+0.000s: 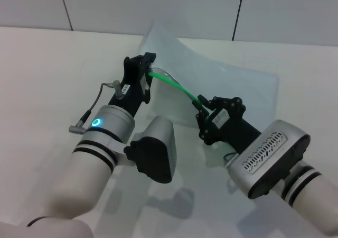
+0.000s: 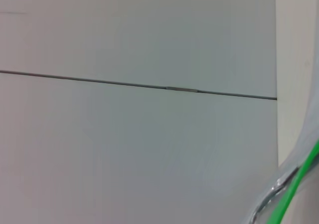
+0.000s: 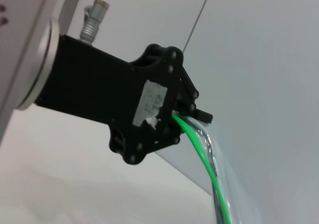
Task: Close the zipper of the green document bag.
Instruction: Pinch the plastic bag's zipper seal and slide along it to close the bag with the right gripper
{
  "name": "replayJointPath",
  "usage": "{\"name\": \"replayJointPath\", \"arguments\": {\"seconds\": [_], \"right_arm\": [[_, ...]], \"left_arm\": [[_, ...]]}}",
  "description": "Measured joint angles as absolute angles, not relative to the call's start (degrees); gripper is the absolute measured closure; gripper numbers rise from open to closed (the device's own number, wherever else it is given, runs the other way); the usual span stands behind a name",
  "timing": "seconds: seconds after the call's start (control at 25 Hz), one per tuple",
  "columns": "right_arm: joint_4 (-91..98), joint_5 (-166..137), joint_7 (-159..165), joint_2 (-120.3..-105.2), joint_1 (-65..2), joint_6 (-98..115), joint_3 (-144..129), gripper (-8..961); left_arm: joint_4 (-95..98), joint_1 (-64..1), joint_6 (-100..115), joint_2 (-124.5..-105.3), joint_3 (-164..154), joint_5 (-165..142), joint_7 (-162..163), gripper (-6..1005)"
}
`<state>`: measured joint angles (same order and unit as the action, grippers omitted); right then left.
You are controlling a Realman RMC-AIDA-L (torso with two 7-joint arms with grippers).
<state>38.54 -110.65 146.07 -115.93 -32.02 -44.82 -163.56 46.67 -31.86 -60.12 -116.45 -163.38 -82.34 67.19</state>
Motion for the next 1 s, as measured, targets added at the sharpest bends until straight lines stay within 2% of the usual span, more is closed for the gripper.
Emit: {"name": "replayJointPath", "arguments": {"seconds": [1.0], "right_arm": [[35.3, -106.6, 146.6, -115.93, -31.3, -44.8, -164.0, 873]], "left_arm": [[46.6, -31.7, -60.1, -116.45, -163.4, -82.4, 67.2, 860]]}}
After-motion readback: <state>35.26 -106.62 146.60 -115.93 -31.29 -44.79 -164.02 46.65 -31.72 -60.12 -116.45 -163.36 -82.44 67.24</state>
